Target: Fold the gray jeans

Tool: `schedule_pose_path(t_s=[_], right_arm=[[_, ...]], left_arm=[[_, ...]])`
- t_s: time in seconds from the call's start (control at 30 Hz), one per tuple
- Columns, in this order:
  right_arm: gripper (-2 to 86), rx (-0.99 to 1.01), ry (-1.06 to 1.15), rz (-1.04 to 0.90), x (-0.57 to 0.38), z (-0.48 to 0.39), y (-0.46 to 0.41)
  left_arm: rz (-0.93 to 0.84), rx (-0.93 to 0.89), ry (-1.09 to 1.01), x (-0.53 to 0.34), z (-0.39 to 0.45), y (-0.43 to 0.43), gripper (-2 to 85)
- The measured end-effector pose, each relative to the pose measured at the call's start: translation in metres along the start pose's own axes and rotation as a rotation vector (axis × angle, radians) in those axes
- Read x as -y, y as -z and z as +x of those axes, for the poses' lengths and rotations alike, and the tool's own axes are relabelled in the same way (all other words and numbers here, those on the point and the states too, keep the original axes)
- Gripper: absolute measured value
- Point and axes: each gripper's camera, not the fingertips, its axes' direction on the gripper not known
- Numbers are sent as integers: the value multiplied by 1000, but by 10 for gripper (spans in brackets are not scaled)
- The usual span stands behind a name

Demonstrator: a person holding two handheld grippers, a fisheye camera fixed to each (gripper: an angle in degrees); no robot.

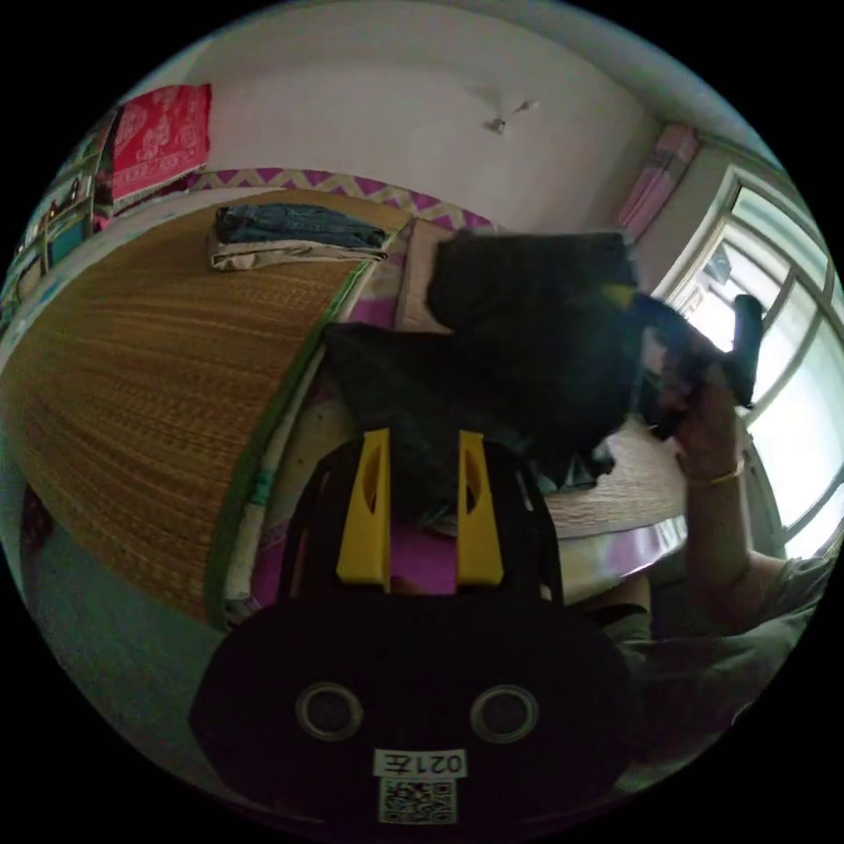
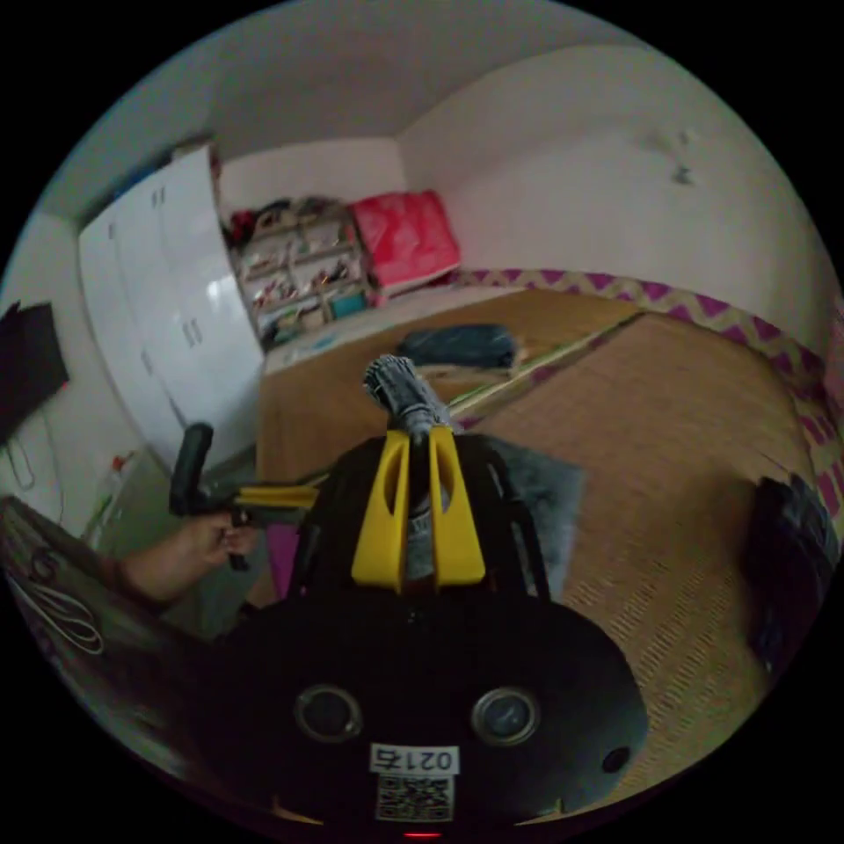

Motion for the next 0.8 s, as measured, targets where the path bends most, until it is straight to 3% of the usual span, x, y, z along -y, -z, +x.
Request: schedule_pose_path(t_s=[0.13, 0.23, 0.37, 0.43, 0.8], right_arm=[[35, -150, -247, 212, -43, 112, 139], [30, -228, -502, 232, -107, 198, 204], [20, -155, -869, 186, -230, 293, 211], [18, -118, -949, 144, -266, 308, 206], [15, 81, -880, 301, -319, 273, 296]], left_arm=[[1, 123, 31, 8, -2, -8, 106], [-44, 71, 91, 11, -13, -18, 100], [-65, -5, 84, 22, -13, -29, 46], [-71, 13, 45, 32, -7, -29, 19], [-87, 33, -314, 152, 62, -51, -6]])
